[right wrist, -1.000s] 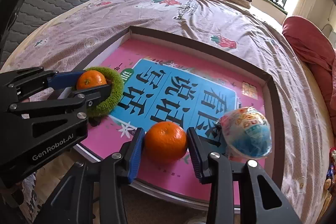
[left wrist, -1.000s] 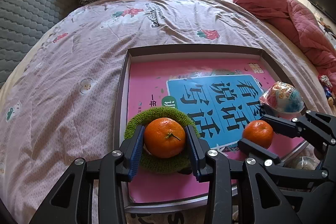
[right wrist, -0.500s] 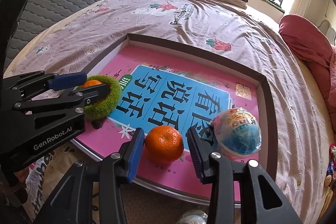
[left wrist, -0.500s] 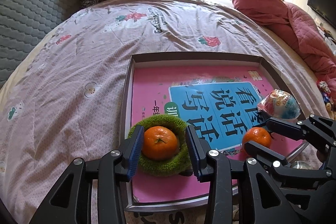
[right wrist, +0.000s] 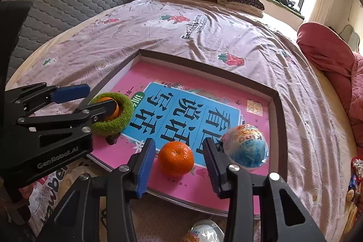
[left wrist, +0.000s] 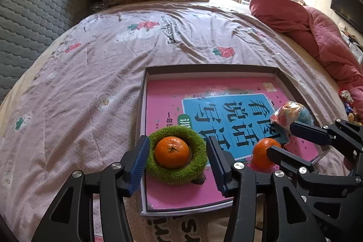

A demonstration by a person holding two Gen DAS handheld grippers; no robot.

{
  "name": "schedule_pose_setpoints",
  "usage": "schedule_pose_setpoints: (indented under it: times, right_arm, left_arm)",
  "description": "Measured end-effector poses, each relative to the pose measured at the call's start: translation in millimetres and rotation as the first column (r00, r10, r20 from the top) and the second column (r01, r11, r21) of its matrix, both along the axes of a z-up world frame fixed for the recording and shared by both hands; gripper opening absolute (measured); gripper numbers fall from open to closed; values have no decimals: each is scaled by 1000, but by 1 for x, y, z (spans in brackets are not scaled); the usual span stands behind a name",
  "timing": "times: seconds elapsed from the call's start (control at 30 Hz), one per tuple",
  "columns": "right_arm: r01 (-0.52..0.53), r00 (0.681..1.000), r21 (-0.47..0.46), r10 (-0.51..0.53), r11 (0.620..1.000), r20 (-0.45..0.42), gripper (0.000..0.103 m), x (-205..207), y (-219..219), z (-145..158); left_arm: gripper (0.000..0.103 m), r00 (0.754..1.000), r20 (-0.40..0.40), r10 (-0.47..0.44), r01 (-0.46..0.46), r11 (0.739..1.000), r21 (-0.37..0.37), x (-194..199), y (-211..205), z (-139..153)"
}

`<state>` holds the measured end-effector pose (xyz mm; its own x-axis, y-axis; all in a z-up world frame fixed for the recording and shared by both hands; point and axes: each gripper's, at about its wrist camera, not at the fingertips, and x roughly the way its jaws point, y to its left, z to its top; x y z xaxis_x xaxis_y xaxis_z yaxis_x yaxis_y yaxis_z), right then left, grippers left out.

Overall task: Organize objects
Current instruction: 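Open both tools and withdraw them from the tray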

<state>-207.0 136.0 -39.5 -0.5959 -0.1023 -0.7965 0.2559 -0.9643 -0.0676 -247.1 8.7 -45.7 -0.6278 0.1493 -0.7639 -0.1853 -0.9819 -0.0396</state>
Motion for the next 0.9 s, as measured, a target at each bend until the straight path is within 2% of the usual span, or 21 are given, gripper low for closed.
schedule_pose_setpoints:
  times: [0.3, 0.43, 0.57, 0.9]
  right_arm:
    - [5, 1000, -9, -5, 1000, -27, 46, 10, 1, 18]
    - [6, 999, -13, -7, 1000, -48, 51, 16, 1, 27]
    - [20, 998, -18, -21, 1000, -57, 51, 21, 4, 35]
    - [28, 993, -46, -34, 999, -115, 58, 43, 11, 66]
  left_arm:
    - [59, 1000, -27, 11, -11, 1000, 6, 16, -5, 22]
    - [60, 999, -51, 14, -13, 1000, 7, 25, -7, 34]
    - [63, 998, -60, 5, -5, 1000, 13, 33, -7, 43]
    - [63, 995, -100, 14, -13, 1000, 15, 61, -8, 67]
